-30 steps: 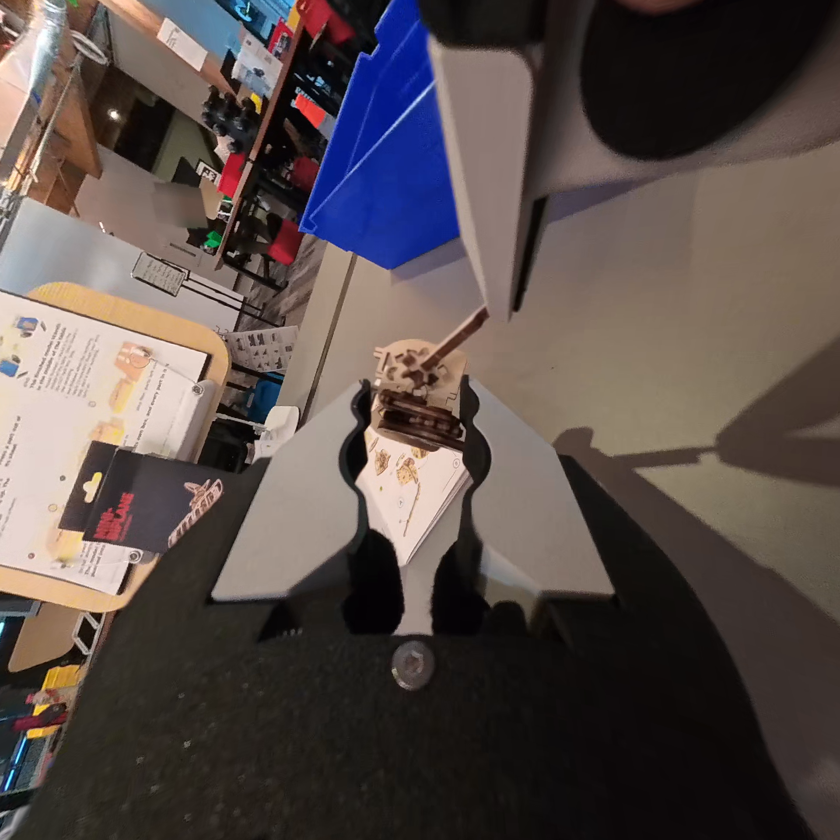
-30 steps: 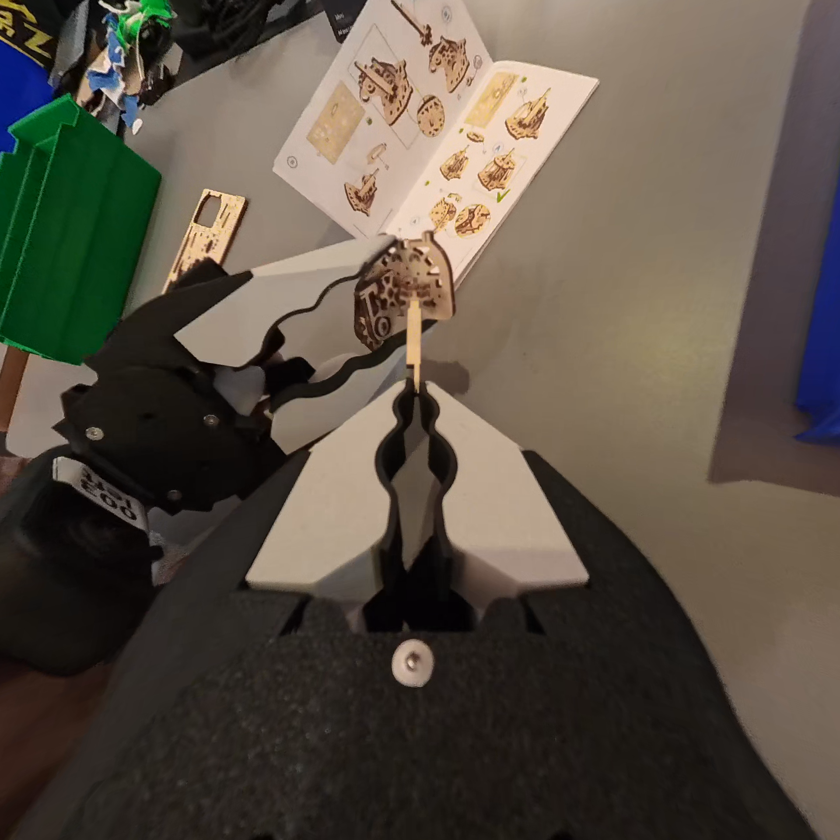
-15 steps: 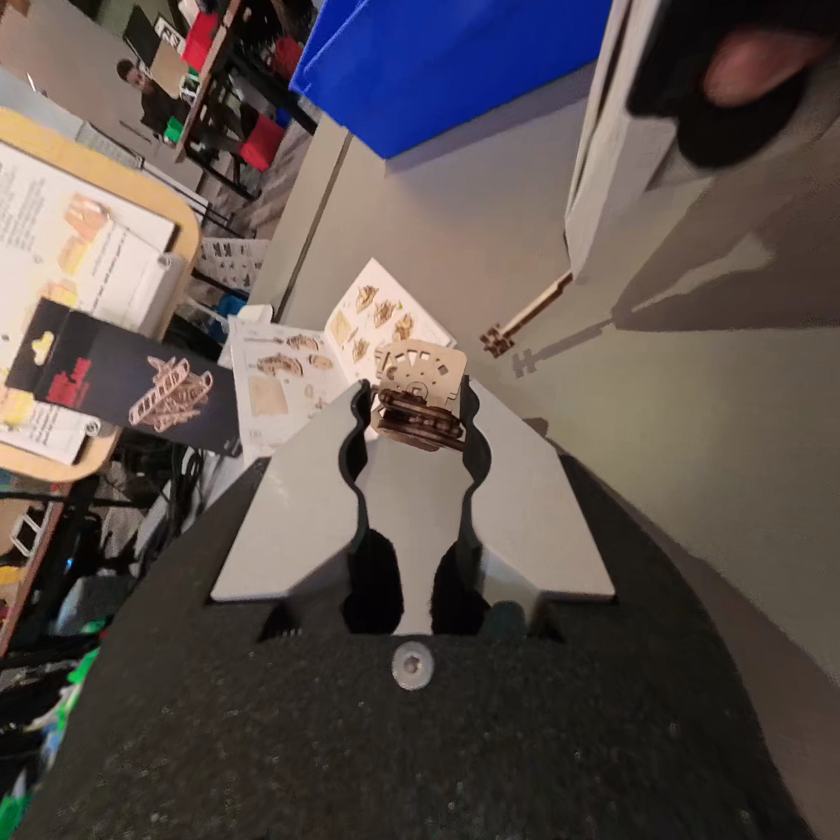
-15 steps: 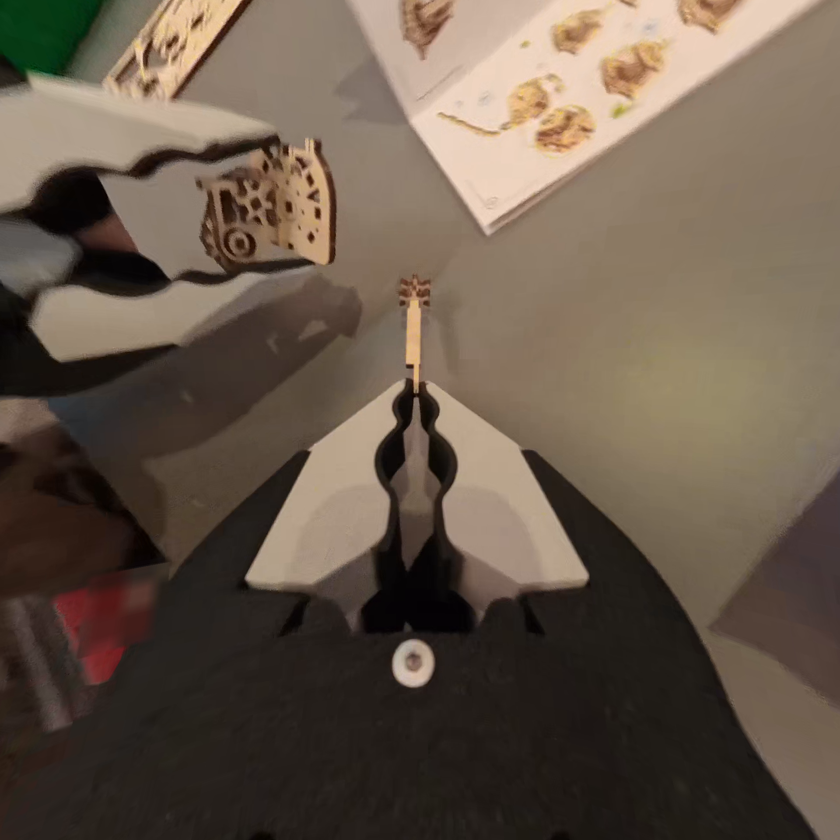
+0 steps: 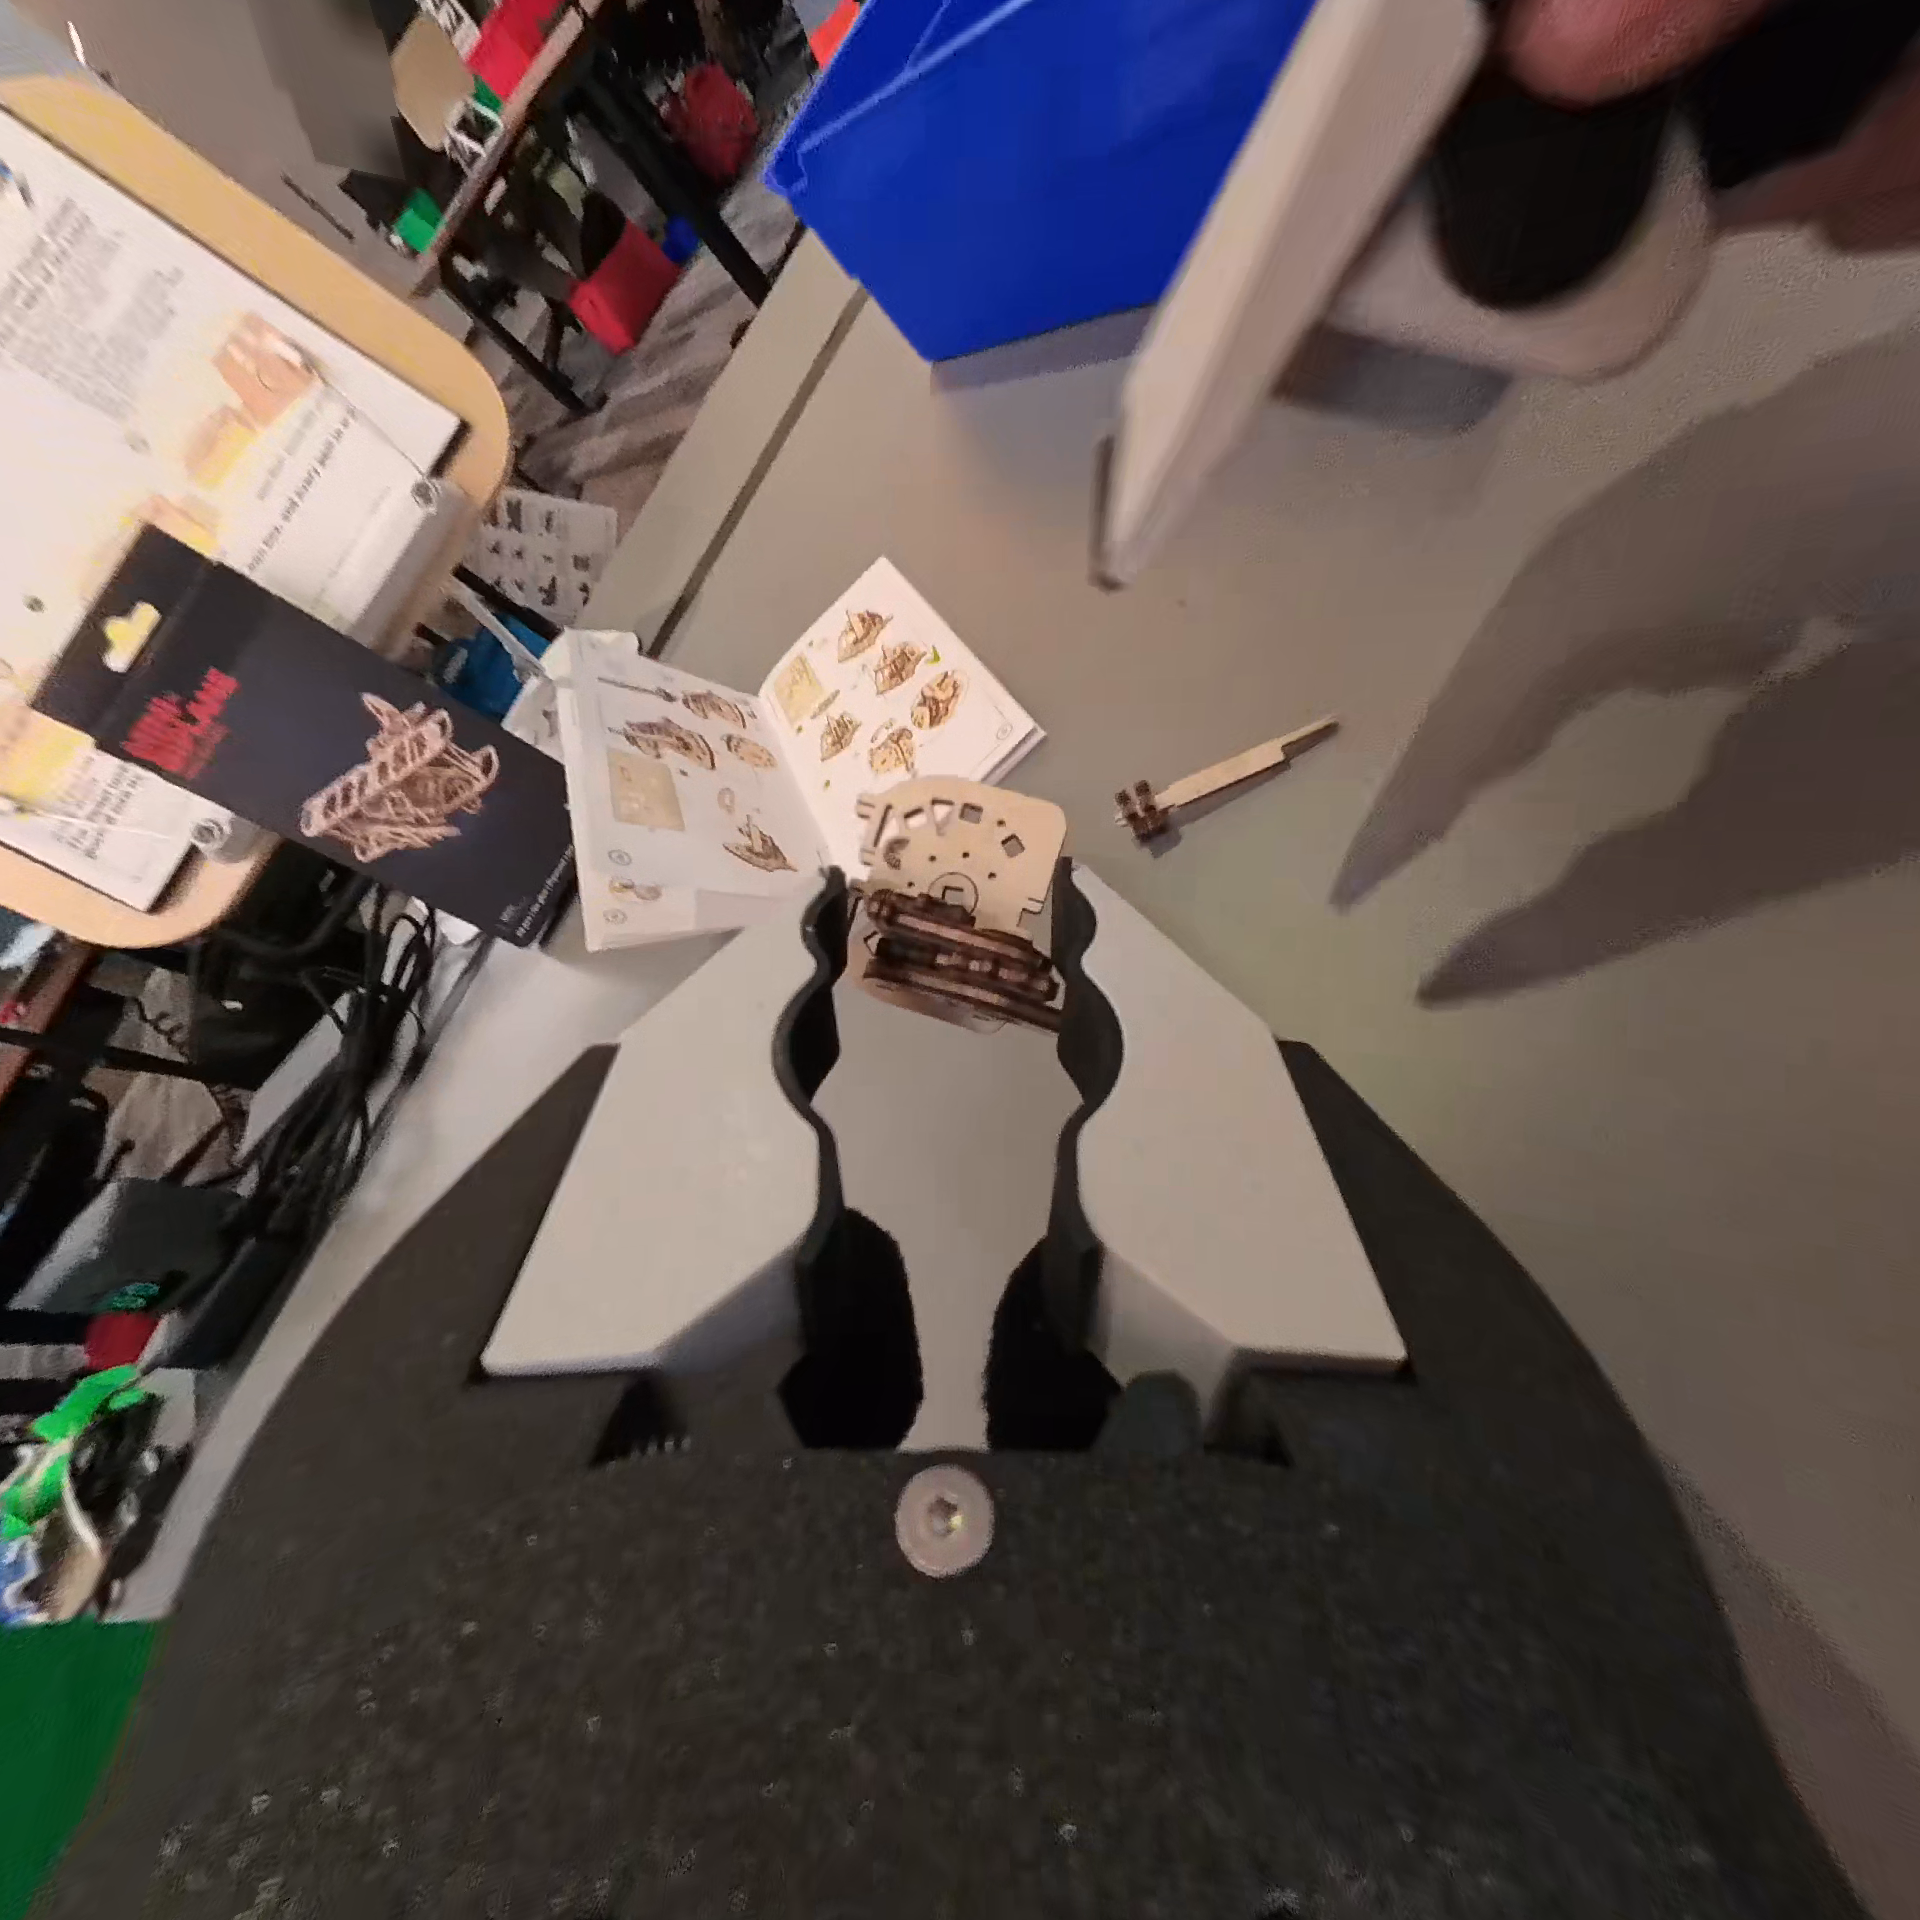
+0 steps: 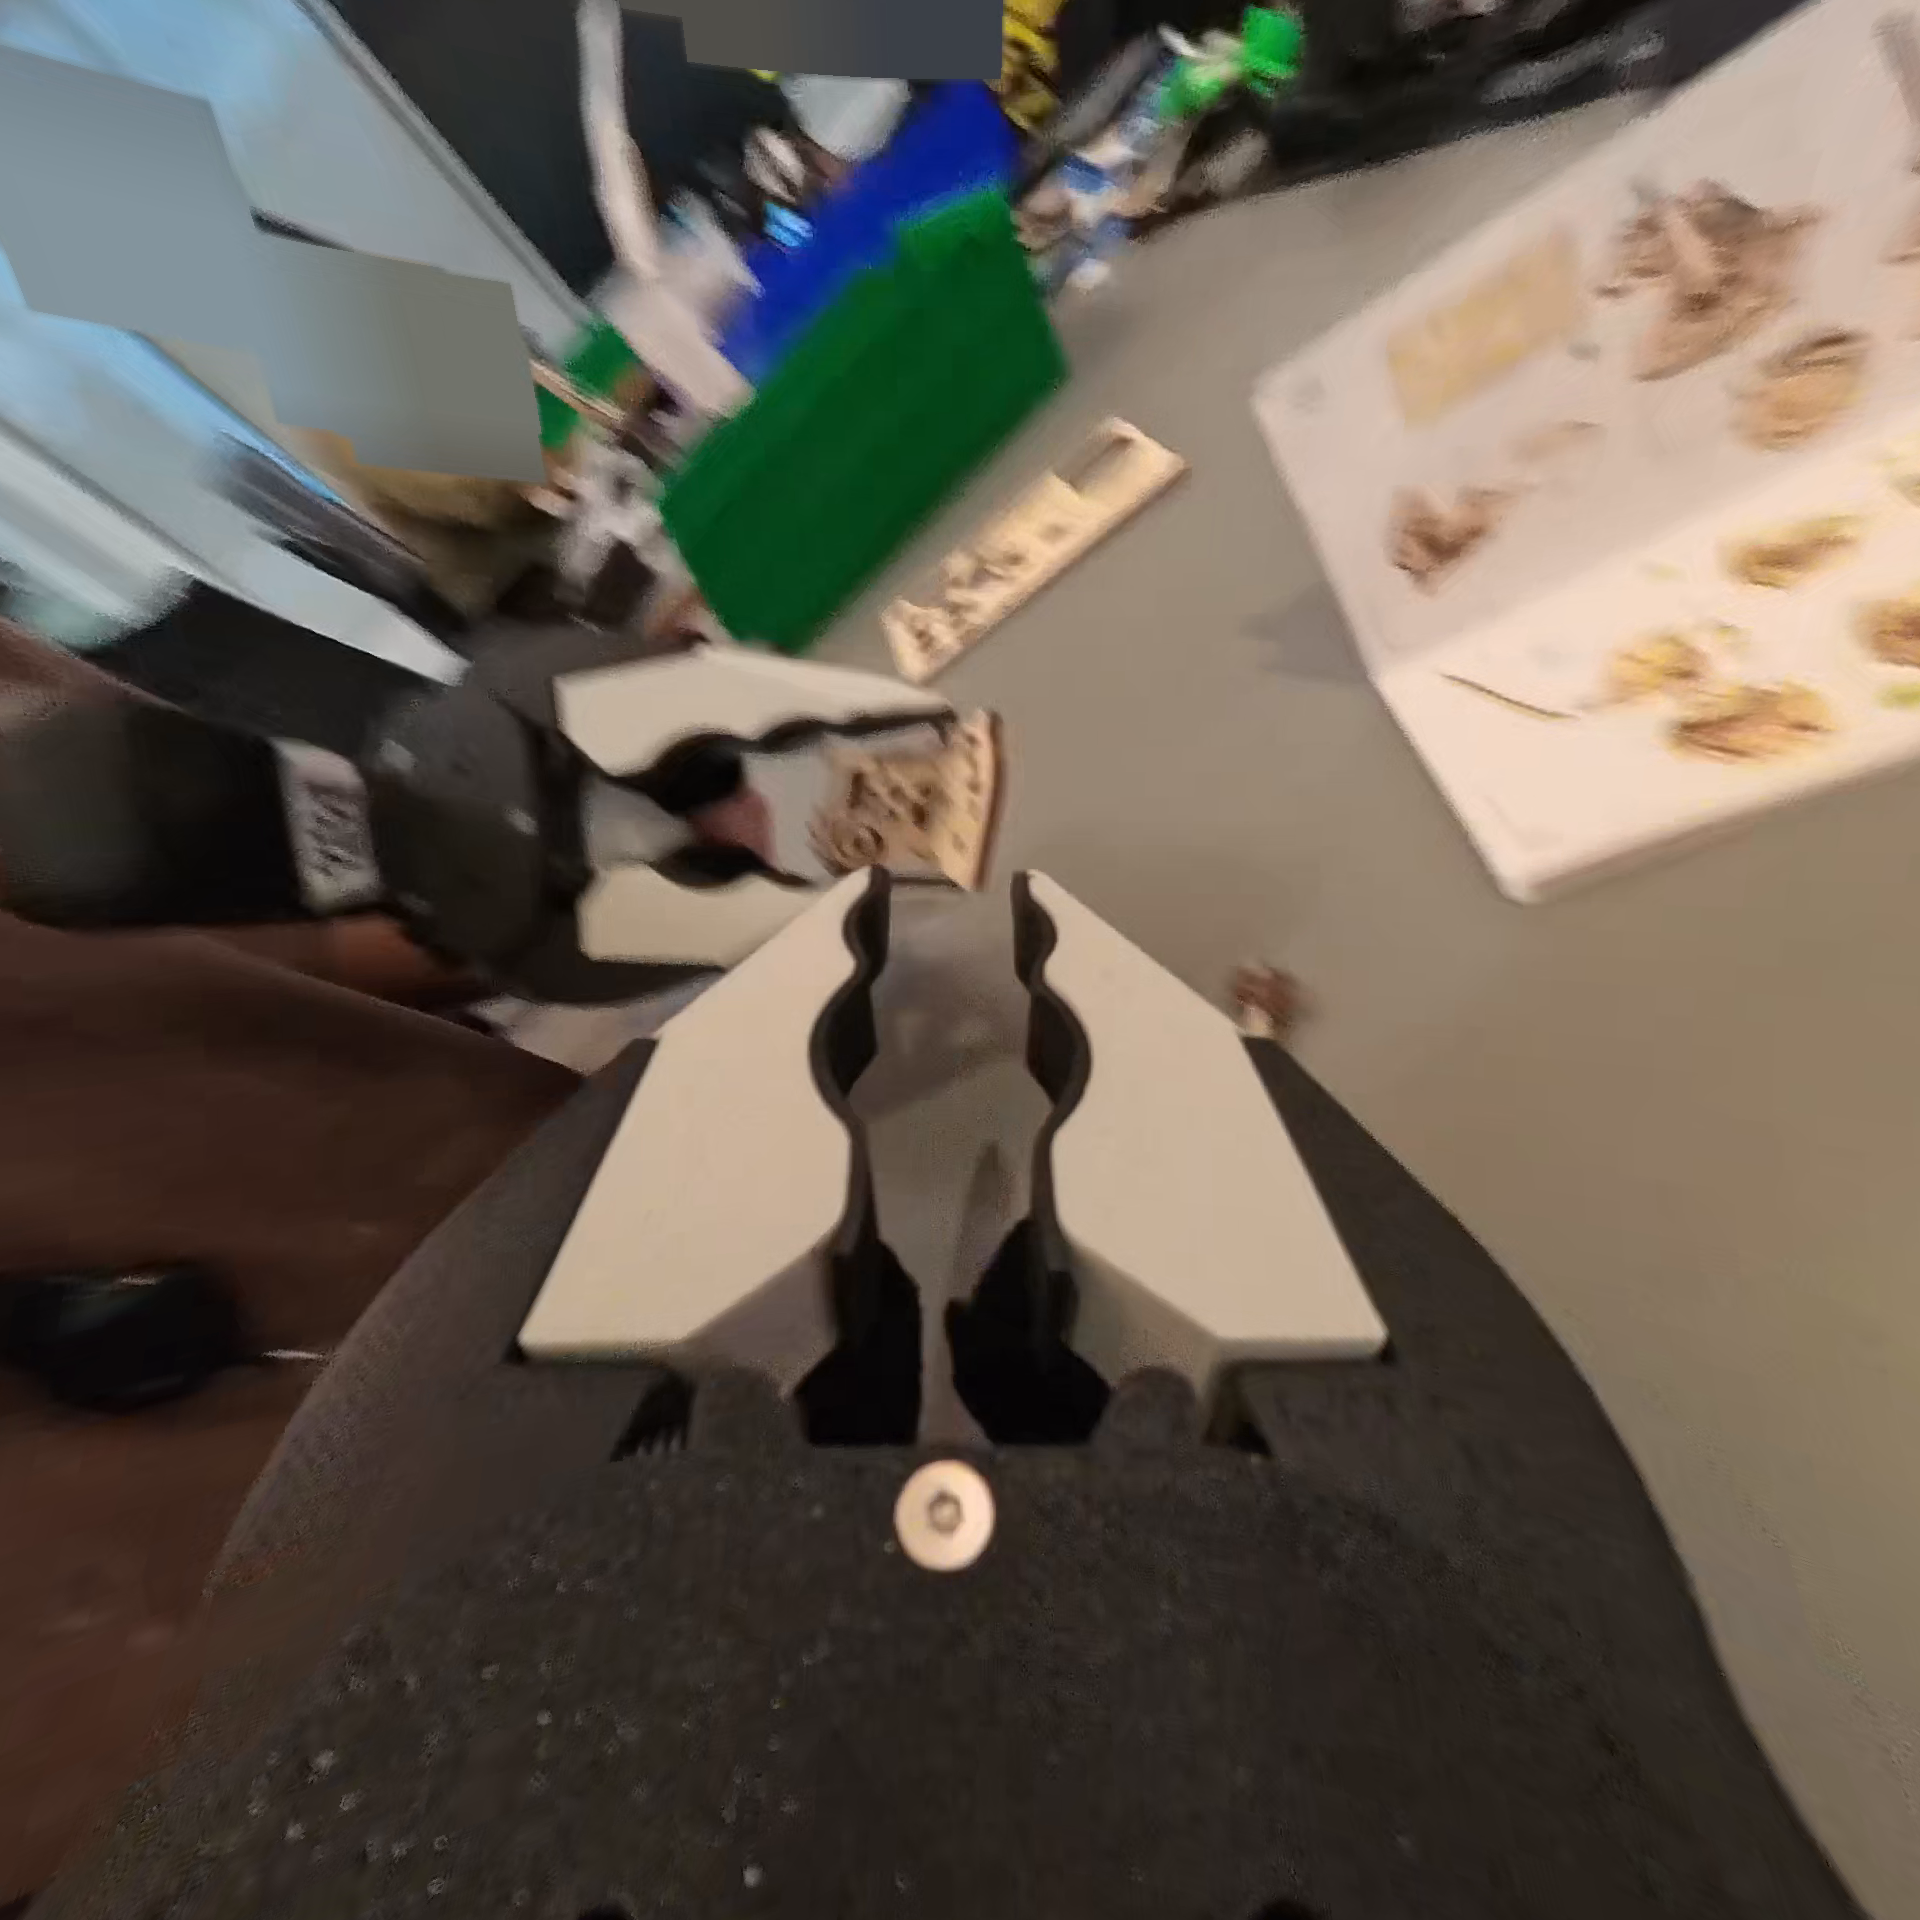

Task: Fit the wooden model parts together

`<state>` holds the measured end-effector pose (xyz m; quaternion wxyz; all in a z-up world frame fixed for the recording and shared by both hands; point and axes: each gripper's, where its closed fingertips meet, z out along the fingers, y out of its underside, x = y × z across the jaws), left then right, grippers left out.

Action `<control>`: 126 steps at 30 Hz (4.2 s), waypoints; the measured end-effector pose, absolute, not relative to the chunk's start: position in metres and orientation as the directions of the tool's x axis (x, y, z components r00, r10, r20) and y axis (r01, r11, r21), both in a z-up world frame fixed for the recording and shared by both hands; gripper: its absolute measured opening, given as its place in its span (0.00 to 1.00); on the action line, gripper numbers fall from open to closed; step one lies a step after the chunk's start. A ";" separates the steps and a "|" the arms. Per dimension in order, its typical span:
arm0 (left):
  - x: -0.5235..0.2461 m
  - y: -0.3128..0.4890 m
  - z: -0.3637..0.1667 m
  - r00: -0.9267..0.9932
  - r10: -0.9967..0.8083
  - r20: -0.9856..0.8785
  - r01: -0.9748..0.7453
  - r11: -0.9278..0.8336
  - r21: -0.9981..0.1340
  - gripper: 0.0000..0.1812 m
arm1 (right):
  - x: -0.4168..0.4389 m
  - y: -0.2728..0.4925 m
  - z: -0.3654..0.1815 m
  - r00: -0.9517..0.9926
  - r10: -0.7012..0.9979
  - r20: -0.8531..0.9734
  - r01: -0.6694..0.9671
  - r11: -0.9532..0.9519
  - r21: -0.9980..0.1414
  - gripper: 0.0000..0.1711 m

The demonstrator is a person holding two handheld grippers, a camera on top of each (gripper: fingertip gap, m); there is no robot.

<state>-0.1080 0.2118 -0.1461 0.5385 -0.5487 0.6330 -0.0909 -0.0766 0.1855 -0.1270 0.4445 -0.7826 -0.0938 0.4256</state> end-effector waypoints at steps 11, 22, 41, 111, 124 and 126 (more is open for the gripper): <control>-0.117 0.193 -0.131 0.177 -0.807 -0.563 -0.577 0.378 -0.724 0.29 | -0.110 0.189 -0.139 0.435 0.593 -0.678 -0.167 -0.687 -0.708 0.02; -0.160 0.173 -0.069 -0.072 -0.831 0.552 -0.440 -0.470 -0.765 0.16 | -0.139 0.152 -0.113 0.059 0.776 -0.628 0.014 -0.630 -0.777 0.01; -0.166 0.153 -0.090 -0.181 -0.806 0.564 -0.546 -0.394 -0.739 0.01 | -0.152 0.151 -0.101 -0.011 0.803 -0.596 0.000 -0.596 -0.803 0.01; -0.171 0.208 -0.158 0.280 -0.960 -0.028 -0.550 -0.136 -0.824 0.00 | -0.145 0.164 -0.172 0.855 0.452 -0.254 0.183 -0.722 -0.668 0.01; -0.167 0.207 -0.149 0.299 -0.954 -0.012 -0.502 -0.146 -0.853 0.00 | -0.157 0.160 -0.164 0.602 0.311 -0.735 -0.203 -0.831 -0.518 0.01; -0.167 0.207 -0.148 0.298 -0.955 0.010 -0.489 -0.162 -0.857 0.00 | -0.157 0.160 -0.163 0.571 0.302 -0.764 -0.229 -0.834 -0.501 0.01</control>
